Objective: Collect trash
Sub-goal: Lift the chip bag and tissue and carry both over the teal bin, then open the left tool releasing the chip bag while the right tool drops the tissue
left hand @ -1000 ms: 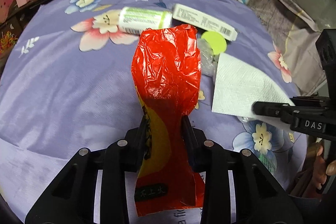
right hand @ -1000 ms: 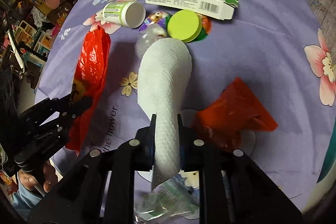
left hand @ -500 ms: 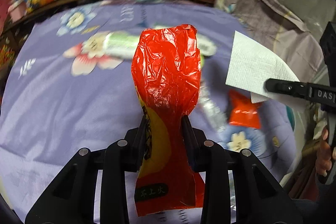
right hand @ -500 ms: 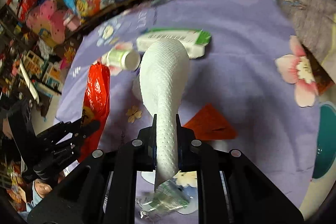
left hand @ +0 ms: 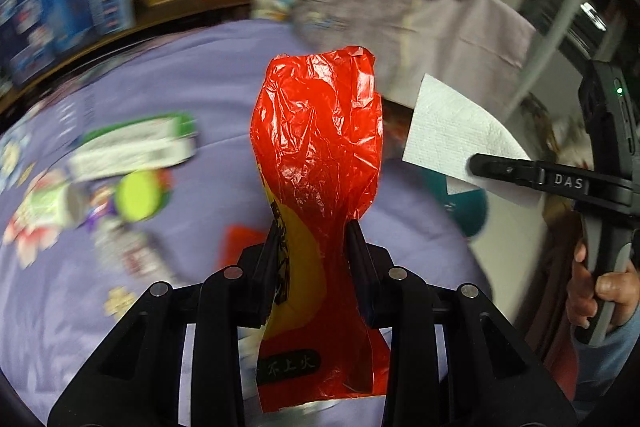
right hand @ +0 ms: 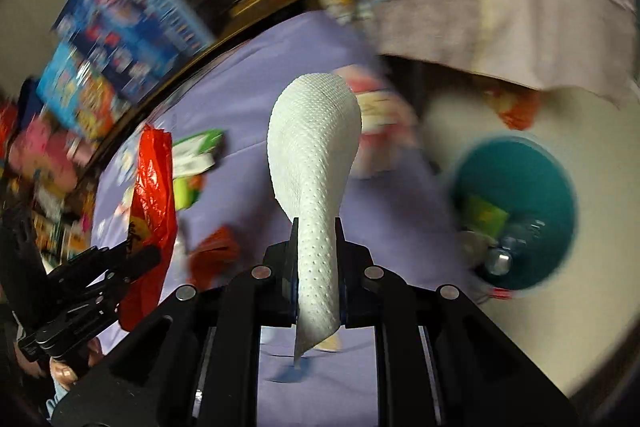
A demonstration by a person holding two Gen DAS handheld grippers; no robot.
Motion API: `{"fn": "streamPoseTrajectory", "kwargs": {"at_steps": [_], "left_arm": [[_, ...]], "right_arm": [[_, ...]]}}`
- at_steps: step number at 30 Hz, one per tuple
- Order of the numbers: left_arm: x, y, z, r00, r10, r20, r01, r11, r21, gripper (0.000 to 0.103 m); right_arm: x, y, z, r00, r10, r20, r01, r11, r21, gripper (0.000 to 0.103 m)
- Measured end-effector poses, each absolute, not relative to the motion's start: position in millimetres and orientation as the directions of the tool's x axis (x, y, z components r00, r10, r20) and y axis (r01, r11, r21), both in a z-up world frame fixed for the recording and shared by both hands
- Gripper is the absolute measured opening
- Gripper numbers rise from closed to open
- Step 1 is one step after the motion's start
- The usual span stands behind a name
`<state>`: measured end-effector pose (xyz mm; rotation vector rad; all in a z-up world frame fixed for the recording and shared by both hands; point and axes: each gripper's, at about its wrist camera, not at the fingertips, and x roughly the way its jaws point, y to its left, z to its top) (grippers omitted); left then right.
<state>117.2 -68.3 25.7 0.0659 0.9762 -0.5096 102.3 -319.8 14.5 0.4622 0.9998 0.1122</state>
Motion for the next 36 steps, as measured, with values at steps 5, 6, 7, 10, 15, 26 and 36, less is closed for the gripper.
{"fn": "streamPoseTrajectory", "kwargs": {"at_steps": [5,6,7,10,15,26,36], "left_arm": [[126,-153,16,0.381,-0.407,-0.830,0.528,0.833,-0.167,0.033],[127,-167,14,0.367,-0.408,-0.836,0.538,0.826,-0.166,0.033],[129,-180,10,0.354,-0.407,-0.842,0.548,0.820,-0.166,0.033],[137,-226,-5,0.309,-0.392,-0.866,0.575,0.803,-0.158,0.034],[147,-276,-30,0.242,-0.375,-0.895,0.599,0.783,-0.166,0.036],[169,-352,-70,0.165,-0.356,-0.920,0.628,0.757,-0.181,0.056],[181,-357,-76,0.182,-0.338,-0.923,0.610,0.775,-0.164,0.085]], "right_arm": [[76,-400,-8,0.568,0.237,-0.788,0.248,0.864,0.438,0.013],[71,-412,-14,0.568,0.231,-0.790,0.269,0.855,0.443,0.014],[65,-424,-21,0.565,0.230,-0.792,0.288,0.845,0.451,0.014],[58,-454,-43,0.547,0.241,-0.802,0.337,0.813,0.474,0.015],[55,-481,-65,0.519,0.257,-0.816,0.374,0.790,0.486,0.015],[62,-520,-84,0.482,0.255,-0.838,0.424,0.769,0.478,0.015],[78,-525,-97,0.450,0.274,-0.850,0.428,0.769,0.474,0.015]]}}
